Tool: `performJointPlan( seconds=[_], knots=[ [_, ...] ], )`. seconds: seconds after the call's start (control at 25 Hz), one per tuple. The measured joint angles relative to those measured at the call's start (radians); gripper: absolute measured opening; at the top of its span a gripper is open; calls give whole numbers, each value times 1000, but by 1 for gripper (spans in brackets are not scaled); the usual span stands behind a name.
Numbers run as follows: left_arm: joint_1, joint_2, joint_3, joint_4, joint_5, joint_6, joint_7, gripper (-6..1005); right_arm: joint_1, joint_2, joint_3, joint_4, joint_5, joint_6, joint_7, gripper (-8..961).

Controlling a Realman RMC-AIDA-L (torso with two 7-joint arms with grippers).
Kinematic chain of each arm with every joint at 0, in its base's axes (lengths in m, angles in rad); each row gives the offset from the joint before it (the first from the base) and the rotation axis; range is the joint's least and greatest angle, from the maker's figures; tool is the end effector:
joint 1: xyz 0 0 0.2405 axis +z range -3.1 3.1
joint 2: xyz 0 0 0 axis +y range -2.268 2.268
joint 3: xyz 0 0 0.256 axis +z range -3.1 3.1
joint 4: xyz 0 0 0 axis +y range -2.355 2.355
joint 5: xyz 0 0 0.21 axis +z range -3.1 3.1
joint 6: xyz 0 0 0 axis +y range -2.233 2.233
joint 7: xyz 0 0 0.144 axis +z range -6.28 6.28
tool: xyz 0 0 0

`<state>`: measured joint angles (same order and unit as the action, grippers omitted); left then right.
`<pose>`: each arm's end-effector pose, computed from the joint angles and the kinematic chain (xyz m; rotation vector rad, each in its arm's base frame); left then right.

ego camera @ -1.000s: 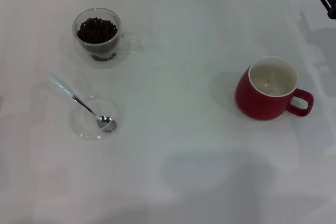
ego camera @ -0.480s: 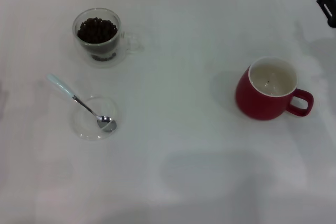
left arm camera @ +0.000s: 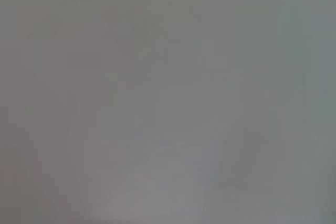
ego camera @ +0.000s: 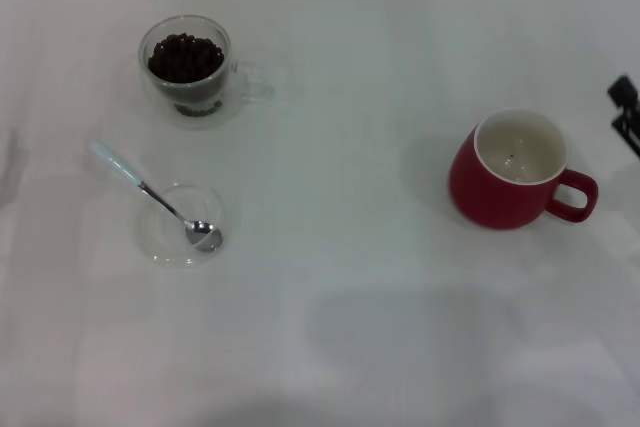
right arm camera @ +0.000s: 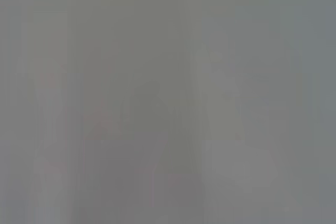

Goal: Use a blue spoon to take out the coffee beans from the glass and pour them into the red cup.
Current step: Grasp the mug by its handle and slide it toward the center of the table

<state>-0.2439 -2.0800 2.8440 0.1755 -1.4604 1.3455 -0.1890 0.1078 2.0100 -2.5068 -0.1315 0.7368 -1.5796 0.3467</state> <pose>-0.3737 0.2478 -0.0115 -1.4265 -0.6896 -0.7019 0.3661 0.1974 0.0045 -1.6980 0.5336 0.8728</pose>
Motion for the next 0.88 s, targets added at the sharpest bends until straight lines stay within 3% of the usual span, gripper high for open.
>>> performJointPlan(
  seconds=[0.2,0.44,0.88],
  knots=[
    [-16,0,0,-10,0,-12,1,887,-27,0,-1,101,-145,-52,95,843],
    [-21,0,0,-12,0,-27,1,888,-34,0,-2,131,-217,-51,127,843],
    [-23,0,0,-24,3,-41,2,887,-38,3,-13,133,-268,63,129,843]
  ],
)
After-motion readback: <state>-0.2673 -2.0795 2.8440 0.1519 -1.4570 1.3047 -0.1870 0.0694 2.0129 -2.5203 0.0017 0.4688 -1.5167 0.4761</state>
